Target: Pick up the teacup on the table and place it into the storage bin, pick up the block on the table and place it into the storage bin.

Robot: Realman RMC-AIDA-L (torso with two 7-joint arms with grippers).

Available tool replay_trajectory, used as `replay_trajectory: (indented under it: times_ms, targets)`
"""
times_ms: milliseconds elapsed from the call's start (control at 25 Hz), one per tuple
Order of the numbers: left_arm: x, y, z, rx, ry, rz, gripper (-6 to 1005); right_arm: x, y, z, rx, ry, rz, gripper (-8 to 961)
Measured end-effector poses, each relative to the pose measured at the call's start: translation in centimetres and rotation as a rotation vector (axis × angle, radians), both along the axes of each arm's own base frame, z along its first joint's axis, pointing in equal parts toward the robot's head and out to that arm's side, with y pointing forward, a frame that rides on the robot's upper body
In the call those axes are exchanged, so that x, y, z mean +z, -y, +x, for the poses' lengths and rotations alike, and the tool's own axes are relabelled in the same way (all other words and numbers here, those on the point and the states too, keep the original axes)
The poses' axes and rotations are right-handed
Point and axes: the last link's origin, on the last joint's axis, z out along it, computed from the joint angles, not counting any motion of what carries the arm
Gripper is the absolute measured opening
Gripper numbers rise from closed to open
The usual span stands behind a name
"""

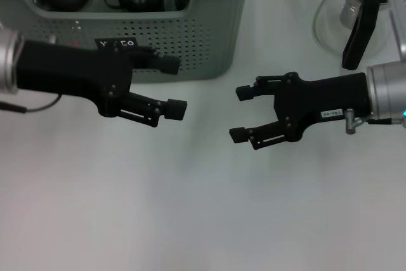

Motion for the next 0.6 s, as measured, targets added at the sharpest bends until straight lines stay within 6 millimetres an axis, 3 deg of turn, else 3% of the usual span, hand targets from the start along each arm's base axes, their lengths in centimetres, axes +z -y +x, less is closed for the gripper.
replay_trajectory:
  times_ms: [240, 600]
  targets:
    - [-1.2, -0.5, -5.0, 0.195, -0.042, 0.1, 951, -1.2, -0.3, -1.5, 0.091, 0.023, 0.006, 913]
    - [-2.1, 0.5, -7.1, 0.232, -0.064, 0.153, 951, -2.2, -0.5, -1.9, 0.124, 0.05, 0.023, 914]
